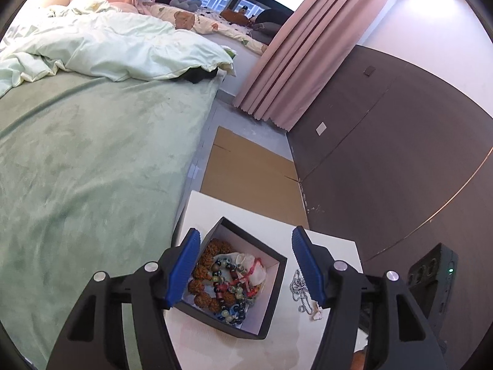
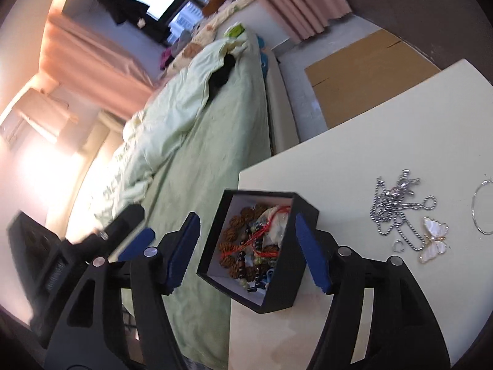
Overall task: Organize jewelry
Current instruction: 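Carry the bead strand and red bracelet into the black box and release both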
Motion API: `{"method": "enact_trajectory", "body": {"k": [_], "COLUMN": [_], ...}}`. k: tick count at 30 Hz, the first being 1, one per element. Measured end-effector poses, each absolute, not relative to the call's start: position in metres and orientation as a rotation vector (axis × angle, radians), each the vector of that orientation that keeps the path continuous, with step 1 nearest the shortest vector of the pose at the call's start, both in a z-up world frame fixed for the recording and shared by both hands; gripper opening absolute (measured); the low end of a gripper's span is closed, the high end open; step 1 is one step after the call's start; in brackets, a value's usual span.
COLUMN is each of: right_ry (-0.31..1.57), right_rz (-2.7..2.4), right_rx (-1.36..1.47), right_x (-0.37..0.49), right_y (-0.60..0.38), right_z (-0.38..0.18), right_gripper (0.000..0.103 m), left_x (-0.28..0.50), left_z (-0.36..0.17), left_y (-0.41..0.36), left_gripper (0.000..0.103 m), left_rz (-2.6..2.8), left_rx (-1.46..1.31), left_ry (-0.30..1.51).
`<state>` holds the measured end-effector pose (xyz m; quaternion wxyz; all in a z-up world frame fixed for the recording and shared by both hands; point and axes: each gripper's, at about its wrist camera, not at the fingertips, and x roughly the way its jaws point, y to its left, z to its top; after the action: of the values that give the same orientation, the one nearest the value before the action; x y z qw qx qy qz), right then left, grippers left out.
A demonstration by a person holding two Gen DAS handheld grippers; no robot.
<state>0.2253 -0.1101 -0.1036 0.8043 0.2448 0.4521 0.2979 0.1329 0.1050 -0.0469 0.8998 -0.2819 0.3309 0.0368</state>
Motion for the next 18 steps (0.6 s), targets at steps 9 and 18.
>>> {"method": "enact_trajectory", "body": {"k": [9, 18], "right_ry": [0.912, 0.873], "right_rz": [0.559, 0.435], "right_rx": [0.539, 0.474], "right_x": [0.208, 0.196], "right_y": [-0.152, -0.186], "right_z": [-0.09, -0.079], "right_gripper": [0.065, 0.091], "left_x": [0.13, 0.127], "left_z": [-0.05, -0.049], "left_y": [0.099, 0.072], "left_gripper": [0.07, 0.093], "left_rz": [0.087, 0.084], "left_rx": [-0.56, -0.47], "left_ry": [0.715, 0.711]}}
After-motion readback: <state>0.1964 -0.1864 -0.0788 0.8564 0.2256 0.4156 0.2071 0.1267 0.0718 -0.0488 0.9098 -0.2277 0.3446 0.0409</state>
